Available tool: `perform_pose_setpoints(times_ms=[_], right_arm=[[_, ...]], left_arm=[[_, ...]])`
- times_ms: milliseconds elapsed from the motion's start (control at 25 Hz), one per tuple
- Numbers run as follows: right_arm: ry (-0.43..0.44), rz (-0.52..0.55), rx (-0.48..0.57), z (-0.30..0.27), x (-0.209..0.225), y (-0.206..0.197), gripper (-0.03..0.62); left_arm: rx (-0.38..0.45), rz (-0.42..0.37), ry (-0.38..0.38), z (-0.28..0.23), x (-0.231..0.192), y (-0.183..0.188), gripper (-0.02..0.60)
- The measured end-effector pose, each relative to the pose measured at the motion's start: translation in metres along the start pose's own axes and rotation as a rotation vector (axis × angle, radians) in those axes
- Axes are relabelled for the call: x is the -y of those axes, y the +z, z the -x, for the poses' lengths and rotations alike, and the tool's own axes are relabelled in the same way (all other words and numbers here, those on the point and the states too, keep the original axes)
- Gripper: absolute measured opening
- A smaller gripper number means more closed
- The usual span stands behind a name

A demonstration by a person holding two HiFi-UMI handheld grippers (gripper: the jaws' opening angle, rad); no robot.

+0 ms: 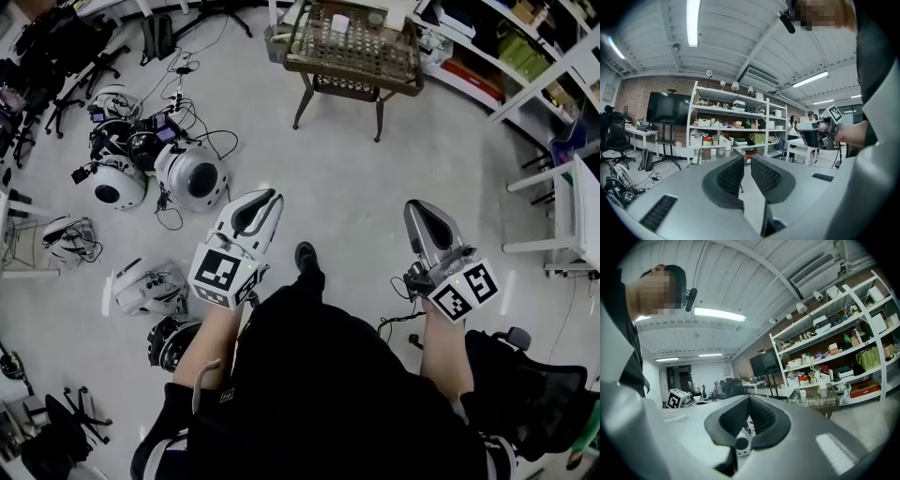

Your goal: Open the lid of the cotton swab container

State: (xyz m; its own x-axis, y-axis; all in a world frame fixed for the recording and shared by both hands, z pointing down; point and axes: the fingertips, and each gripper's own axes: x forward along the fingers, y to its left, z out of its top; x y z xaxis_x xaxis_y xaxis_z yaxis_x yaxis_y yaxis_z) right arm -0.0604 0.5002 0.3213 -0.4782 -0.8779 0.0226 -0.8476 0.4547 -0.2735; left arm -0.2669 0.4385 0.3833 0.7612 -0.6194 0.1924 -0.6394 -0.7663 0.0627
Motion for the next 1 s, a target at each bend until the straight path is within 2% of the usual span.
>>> perform_pose_setpoints(times_ms=[400,680,880,1000], right_arm=[[-0.037,-0.046,-0.012,-0.065,0.091,0.028,0.009],[-0.059,-0.106,0.007,-0.091,0.135,0.036,0.009],[-0.024,-0.125,-0.015,-0.122,0.149,0.034,0.009],[0.021,-0.141,-0.039,-0.147,0.156,0.029,0.009]], left_arm=[[-0.007,0.005,-0.053,-0.112,-0.038,0.034,0.049],[-0.017,0.002,-0.061,-0.148,-0.057,0.045,0.049],[-0.053,0.012,-0.04,-0.159,-0.074,0.039,0.049],[-0.069,0.026,0.001,-0.163,-0.09,0.035,0.049]])
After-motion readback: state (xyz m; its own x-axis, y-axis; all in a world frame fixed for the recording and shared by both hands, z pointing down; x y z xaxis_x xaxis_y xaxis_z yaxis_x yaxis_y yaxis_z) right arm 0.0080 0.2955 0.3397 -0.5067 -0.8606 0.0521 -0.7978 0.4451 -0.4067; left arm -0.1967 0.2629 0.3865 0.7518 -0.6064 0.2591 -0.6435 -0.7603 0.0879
